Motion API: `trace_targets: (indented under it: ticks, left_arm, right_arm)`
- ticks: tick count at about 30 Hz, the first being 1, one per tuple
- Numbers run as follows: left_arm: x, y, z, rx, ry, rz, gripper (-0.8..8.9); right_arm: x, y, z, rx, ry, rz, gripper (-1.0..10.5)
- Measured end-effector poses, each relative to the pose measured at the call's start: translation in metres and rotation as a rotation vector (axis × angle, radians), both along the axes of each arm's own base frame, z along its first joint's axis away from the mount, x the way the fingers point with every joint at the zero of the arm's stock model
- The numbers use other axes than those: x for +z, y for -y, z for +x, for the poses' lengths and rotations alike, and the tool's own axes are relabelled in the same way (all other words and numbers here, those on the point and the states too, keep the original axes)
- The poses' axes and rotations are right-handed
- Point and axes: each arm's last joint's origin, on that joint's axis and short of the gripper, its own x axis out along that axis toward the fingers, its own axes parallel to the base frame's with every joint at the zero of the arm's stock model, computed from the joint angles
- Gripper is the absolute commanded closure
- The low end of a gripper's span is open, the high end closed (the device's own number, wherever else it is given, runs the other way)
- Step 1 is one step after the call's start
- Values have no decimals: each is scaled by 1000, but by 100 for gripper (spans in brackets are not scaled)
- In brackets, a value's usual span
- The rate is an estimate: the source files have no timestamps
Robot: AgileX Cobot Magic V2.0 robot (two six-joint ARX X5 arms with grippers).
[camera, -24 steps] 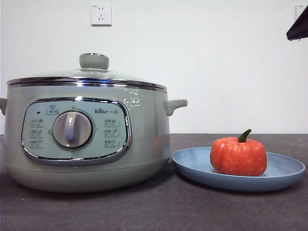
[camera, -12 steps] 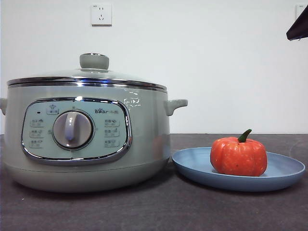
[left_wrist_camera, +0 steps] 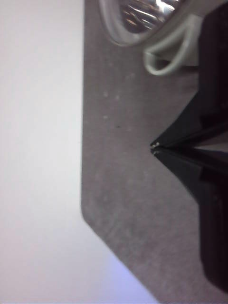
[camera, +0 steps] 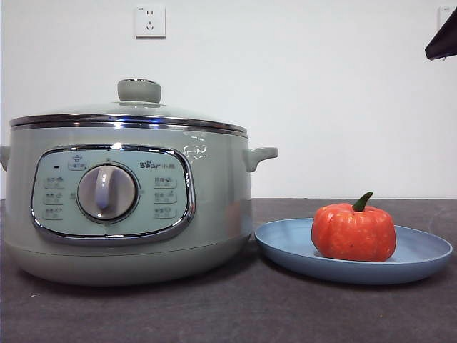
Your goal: Take the pumpkin out from the steamer,put the pumpkin in the blue plate,close the lid
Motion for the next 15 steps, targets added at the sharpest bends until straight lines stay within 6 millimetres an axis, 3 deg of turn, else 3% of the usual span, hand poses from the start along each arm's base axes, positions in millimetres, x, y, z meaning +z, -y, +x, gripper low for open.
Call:
trace_targets:
  ticks: [7,15]
  left_arm:
    - [-45,-1,9,6,-88,-31,817]
    - [-50,-1,9,10,-103,-58,817]
  right_arm:
    - [0,0,0,0,0,0,957]
    - [0,0,0,0,0,0,957]
